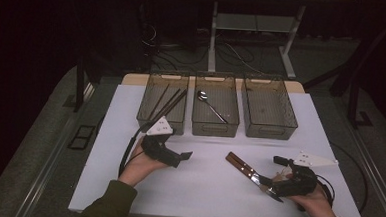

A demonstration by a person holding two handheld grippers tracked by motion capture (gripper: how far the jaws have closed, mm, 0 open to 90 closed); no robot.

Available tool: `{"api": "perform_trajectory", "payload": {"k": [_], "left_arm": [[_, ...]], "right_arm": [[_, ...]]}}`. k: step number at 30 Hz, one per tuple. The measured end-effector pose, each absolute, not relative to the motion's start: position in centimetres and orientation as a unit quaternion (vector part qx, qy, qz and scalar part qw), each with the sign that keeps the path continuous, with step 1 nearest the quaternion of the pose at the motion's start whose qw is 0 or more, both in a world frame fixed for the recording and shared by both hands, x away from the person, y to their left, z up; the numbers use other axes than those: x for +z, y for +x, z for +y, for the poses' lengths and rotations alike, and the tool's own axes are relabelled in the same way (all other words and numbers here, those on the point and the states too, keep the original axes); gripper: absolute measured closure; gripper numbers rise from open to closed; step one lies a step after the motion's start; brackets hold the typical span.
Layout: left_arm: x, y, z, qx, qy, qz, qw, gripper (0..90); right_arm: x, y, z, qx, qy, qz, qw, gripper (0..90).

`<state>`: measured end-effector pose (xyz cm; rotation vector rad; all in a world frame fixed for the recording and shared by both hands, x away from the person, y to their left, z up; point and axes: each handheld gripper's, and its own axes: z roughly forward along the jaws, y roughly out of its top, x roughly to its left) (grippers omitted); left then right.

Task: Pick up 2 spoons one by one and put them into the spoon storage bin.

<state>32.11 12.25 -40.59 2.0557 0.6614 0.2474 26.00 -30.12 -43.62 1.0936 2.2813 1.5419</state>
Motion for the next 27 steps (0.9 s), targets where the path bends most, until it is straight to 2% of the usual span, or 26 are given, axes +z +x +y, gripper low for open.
{"api": "perform_trajectory", "payload": {"k": [12, 15, 17, 18, 22, 27], "left_arm": [[-42.3, 28.1, 14.9, 0.106, 0.831, 0.265, 0.477, 0.0], [-42.5, 27.4, 15.4, 0.108, 0.826, 0.271, 0.482, 0.0], [-42.6, 26.9, 15.6, 0.108, 0.826, 0.271, 0.482, 0.0], [-42.7, 26.7, 15.6, 0.106, 0.825, 0.274, 0.484, 0.0], [-43.1, 26.3, 15.5, 0.099, 0.832, 0.267, 0.476, 0.0], [-43.2, 26.3, 15.2, 0.096, 0.836, 0.264, 0.471, 0.0]], "right_arm": [[-41.7, 26.8, -31.8, 0.471, 0.381, 0.789, 0.103, 2.4], [-41.6, 27.2, -32.4, 0.454, 0.389, 0.794, 0.113, 7.7], [-41.5, 27.5, -32.9, 0.442, 0.393, 0.798, 0.118, 15.8], [-41.6, 27.5, -33.1, 0.437, 0.397, 0.799, 0.117, 16.1], [-41.9, 28.0, -34.2, 0.416, 0.410, 0.803, 0.116, 27.5], [-42.3, 28.4, -35.2, 0.382, 0.424, 0.812, 0.126, 46.4]]}}
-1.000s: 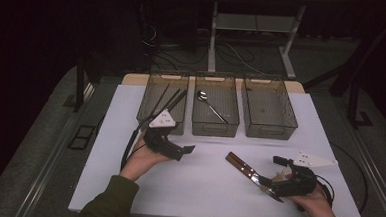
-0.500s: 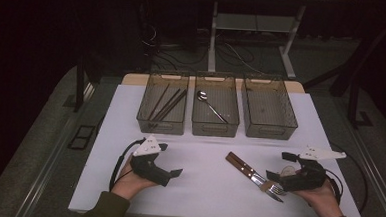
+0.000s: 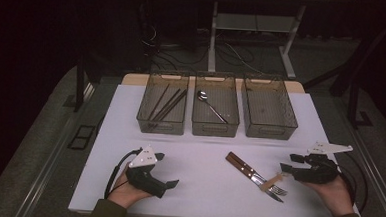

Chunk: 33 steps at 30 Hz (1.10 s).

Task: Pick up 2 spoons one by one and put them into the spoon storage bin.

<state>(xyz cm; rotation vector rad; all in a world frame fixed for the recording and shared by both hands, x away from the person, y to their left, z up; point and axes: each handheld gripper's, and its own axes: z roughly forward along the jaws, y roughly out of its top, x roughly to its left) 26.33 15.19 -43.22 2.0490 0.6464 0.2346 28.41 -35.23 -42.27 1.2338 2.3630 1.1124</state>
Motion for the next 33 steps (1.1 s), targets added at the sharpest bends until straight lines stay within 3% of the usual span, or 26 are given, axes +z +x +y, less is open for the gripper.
{"api": "perform_trajectory", "payload": {"k": [4, 12, 33], "left_arm": [[-43.2, 26.4, 15.2, 0.095, 0.836, 0.266, 0.471, 0.0], [-43.3, 26.4, 15.1, 0.091, 0.839, 0.261, 0.468, 0.0], [-43.4, 26.4, 15.0, 0.084, 0.841, 0.261, 0.466, 0.0]], "right_arm": [[-42.3, 28.6, -35.0, 0.369, 0.419, 0.821, 0.121, 65.6], [-43.1, 29.2, -33.1, 0.322, 0.392, 0.854, 0.114, 89.7], [-43.8, 28.3, -33.7, 0.274, 0.407, 0.864, 0.110, 89.8]]}}
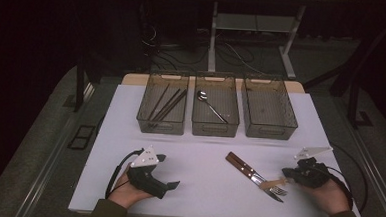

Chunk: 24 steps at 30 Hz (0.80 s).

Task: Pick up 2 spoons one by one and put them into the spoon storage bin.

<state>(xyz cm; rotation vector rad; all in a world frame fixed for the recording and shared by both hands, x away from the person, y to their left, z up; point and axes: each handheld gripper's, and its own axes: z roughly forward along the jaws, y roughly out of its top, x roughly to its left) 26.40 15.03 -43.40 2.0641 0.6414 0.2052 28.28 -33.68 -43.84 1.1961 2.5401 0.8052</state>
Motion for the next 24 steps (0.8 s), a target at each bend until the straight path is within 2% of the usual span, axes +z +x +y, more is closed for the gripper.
{"api": "perform_trajectory", "payload": {"k": [7, 9, 15, 18, 24], "left_arm": [[-43.4, 26.4, 15.0, 0.082, 0.841, 0.260, 0.467, 0.0], [-43.4, 26.4, 15.0, 0.082, 0.841, 0.260, 0.467, 0.0], [-43.4, 26.4, 15.0, 0.081, 0.839, 0.261, 0.470, 0.0], [-43.4, 26.4, 15.0, 0.080, 0.840, 0.259, 0.469, 0.0], [-43.4, 26.4, 15.0, 0.079, 0.840, 0.259, 0.470, 0.0]], "right_arm": [[-43.7, 27.4, -34.1, 0.267, 0.412, 0.864, 0.111, 88.6], [-43.4, 27.4, -34.2, 0.280, 0.412, 0.861, 0.105, 84.9], [-42.5, 27.1, -33.2, 0.336, 0.362, 0.865, 0.088, 62.6], [-42.6, 27.0, -32.2, 0.348, 0.329, 0.875, 0.072, 54.3], [-43.1, 26.8, -30.4, 0.343, 0.276, 0.897, 0.047, 48.0]]}}
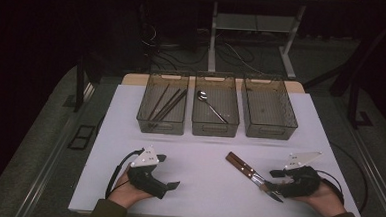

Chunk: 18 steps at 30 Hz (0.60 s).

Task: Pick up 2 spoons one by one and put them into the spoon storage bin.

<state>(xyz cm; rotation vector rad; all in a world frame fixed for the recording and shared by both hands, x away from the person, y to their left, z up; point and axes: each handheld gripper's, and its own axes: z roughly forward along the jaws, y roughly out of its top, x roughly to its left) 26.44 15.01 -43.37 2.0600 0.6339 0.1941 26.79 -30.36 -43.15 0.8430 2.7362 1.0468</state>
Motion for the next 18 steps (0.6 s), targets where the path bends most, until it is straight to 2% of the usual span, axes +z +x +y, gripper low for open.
{"api": "perform_trajectory", "payload": {"k": [12, 18], "left_arm": [[-43.37, 26.44, 14.99, 0.080, 0.840, 0.259, 0.470, 0.0], [-43.37, 26.44, 14.98, 0.080, 0.840, 0.259, 0.470, 0.0]], "right_arm": [[-43.78, 26.47, -29.46, 0.322, 0.233, 0.917, 0.032, 52.4], [-43.81, 26.24, -29.39, 0.323, 0.210, 0.922, 0.035, 58.3]]}}
